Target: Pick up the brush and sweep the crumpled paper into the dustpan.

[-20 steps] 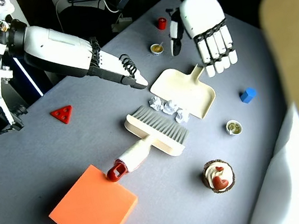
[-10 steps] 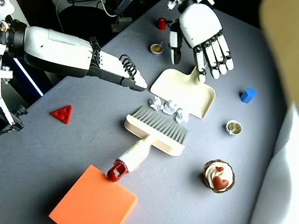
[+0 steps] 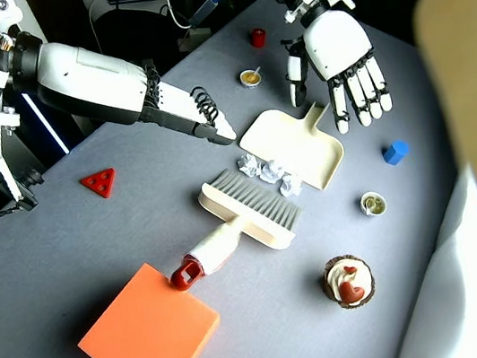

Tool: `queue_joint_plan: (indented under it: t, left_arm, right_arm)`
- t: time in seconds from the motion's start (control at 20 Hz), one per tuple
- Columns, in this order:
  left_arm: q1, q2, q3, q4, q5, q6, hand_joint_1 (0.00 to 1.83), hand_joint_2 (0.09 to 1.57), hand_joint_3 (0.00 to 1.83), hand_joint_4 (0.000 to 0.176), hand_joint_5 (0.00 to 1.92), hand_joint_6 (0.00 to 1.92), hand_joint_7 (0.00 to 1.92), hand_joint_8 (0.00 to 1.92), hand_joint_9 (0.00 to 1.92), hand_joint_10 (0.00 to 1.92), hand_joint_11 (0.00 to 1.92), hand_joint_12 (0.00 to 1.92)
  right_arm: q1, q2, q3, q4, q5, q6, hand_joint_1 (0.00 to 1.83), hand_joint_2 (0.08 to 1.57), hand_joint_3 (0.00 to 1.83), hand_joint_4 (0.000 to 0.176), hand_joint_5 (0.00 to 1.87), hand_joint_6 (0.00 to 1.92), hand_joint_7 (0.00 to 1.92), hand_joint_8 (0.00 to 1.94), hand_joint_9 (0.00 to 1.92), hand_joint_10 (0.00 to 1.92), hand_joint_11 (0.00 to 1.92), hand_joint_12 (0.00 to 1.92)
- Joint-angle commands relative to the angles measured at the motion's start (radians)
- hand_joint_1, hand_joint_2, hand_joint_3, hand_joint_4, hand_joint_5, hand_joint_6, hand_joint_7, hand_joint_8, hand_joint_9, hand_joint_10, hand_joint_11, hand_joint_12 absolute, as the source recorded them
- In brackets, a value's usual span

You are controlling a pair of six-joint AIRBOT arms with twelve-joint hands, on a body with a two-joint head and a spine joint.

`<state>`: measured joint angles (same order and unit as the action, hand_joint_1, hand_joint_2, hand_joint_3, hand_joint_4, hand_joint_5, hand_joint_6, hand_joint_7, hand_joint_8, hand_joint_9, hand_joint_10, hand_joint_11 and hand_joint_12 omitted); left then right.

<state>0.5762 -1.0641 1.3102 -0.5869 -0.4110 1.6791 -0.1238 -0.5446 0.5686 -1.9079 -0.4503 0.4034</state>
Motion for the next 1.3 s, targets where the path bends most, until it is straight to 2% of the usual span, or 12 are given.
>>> queue_joint_plan:
  t: [0.0, 0.1, 0.2, 0.25, 0.35, 0.4, 0.45, 0.5, 0.55, 0.6, 1.05, 1.25]
  left_arm:
    - [0.002, -0.001, 0.008, 0.006, -0.099, 0.004, 0.78, 0.95, 0.0, 0.111, 0.54, 0.01, 0.28, 0.0, 0.2, 0.0, 0.11, 0.11]
    - [0.018, -0.014, 0.01, -0.003, -0.108, 0.004, 0.75, 0.95, 0.0, 0.113, 0.53, 0.0, 0.29, 0.0, 0.2, 0.0, 0.09, 0.11]
    - [0.034, -0.026, 0.009, -0.012, -0.116, 0.004, 0.79, 0.95, 0.0, 0.101, 0.59, 0.02, 0.3, 0.0, 0.21, 0.0, 0.1, 0.12]
    - [0.04, -0.03, 0.009, -0.018, -0.12, 0.004, 0.75, 0.96, 0.01, 0.116, 0.59, 0.02, 0.3, 0.0, 0.21, 0.0, 0.11, 0.12]
    - [0.052, -0.04, 0.011, -0.028, -0.135, 0.004, 0.8, 0.98, 0.0, 0.099, 0.65, 0.01, 0.31, 0.0, 0.21, 0.0, 0.1, 0.12]
    - [0.054, -0.044, 0.013, -0.03, -0.137, 0.006, 0.82, 1.0, 0.01, 0.084, 0.68, 0.02, 0.31, 0.0, 0.21, 0.0, 0.09, 0.11]
    - [0.056, -0.049, 0.016, -0.034, -0.137, 0.01, 0.94, 1.06, 0.01, 0.029, 0.82, 0.02, 0.33, 0.0, 0.22, 0.0, 0.1, 0.12]
    - [0.057, -0.053, 0.019, -0.034, -0.137, 0.013, 1.11, 1.04, 0.02, 0.0, 1.09, 0.54, 0.4, 0.0, 0.29, 0.0, 0.18, 0.16]
    - [0.058, -0.057, 0.022, -0.034, -0.136, 0.013, 1.17, 1.05, 0.01, 0.0, 1.13, 0.67, 0.43, 0.0, 0.34, 0.01, 0.23, 0.19]
    - [0.061, -0.06, 0.024, -0.035, -0.135, 0.013, 1.18, 1.05, 0.0, 0.0, 1.14, 0.69, 0.44, 0.01, 0.37, 0.02, 0.25, 0.2]
    - [0.065, -0.065, 0.025, -0.034, -0.144, 0.013, 1.17, 1.05, 0.0, 0.0, 1.14, 0.71, 0.44, 0.0, 0.36, 0.0, 0.21, 0.22]
    - [0.052, -0.064, 0.028, -0.034, -0.144, 0.028, 1.18, 1.05, 0.0, 0.0, 1.14, 0.7, 0.45, 0.0, 0.36, 0.0, 0.21, 0.24]
  right_arm:
    - [0.016, 0.01, -0.006, -0.049, -0.04, 0.0, 0.0, 0.82, 0.0, 0.0, 0.1, 0.01, 0.12, 0.01, 0.12, 0.01, 0.1, 0.02]
    - [0.016, 0.01, -0.007, -0.049, -0.041, 0.0, 0.0, 0.83, 0.01, 0.0, 0.1, 0.01, 0.12, 0.0, 0.11, 0.0, 0.08, 0.01]
    - [0.016, 0.009, -0.009, -0.052, -0.044, 0.0, 0.0, 0.84, 0.01, 0.0, 0.11, 0.01, 0.12, 0.0, 0.12, 0.0, 0.09, 0.01]
    - [0.016, 0.009, -0.009, -0.053, -0.046, 0.0, 0.0, 0.84, 0.01, 0.0, 0.11, 0.01, 0.12, 0.0, 0.12, 0.0, 0.09, 0.01]
    - [0.016, 0.009, -0.01, -0.057, -0.055, 0.0, 0.0, 0.83, 0.0, 0.0, 0.11, 0.01, 0.13, 0.01, 0.13, 0.01, 0.11, 0.02]
    - [0.016, 0.009, -0.011, -0.059, -0.057, 0.0, 0.0, 0.83, 0.0, 0.0, 0.12, 0.01, 0.14, 0.01, 0.14, 0.01, 0.11, 0.02]
    - [0.016, 0.009, -0.012, -0.061, -0.061, 0.0, 0.0, 0.83, 0.0, 0.0, 0.13, 0.01, 0.14, 0.01, 0.14, 0.01, 0.12, 0.02]
    - [0.016, 0.009, -0.012, -0.062, -0.063, 0.0, 0.0, 0.83, 0.0, 0.0, 0.11, 0.0, 0.13, 0.01, 0.14, 0.01, 0.13, 0.03]
    - [0.016, 0.009, -0.013, -0.062, -0.065, 0.0, 0.0, 0.83, 0.0, 0.0, 0.11, 0.0, 0.13, 0.0, 0.13, 0.01, 0.13, 0.03]
    - [0.016, 0.009, -0.014, -0.062, -0.068, 0.0, 0.0, 0.84, 0.0, 0.0, 0.1, 0.0, 0.11, 0.0, 0.12, 0.0, 0.12, 0.02]
    - [0.016, 0.007, -0.02, -0.095, -0.092, -0.001, 0.0, 0.88, 0.02, 0.0, 0.07, 0.0, 0.09, 0.0, 0.09, 0.0, 0.09, 0.0]
    - [0.004, -0.017, -0.017, -0.143, -0.133, -0.006, 0.29, 1.0, 0.01, 0.0, 0.06, 0.0, 0.09, 0.0, 0.11, 0.0, 0.13, 0.01]
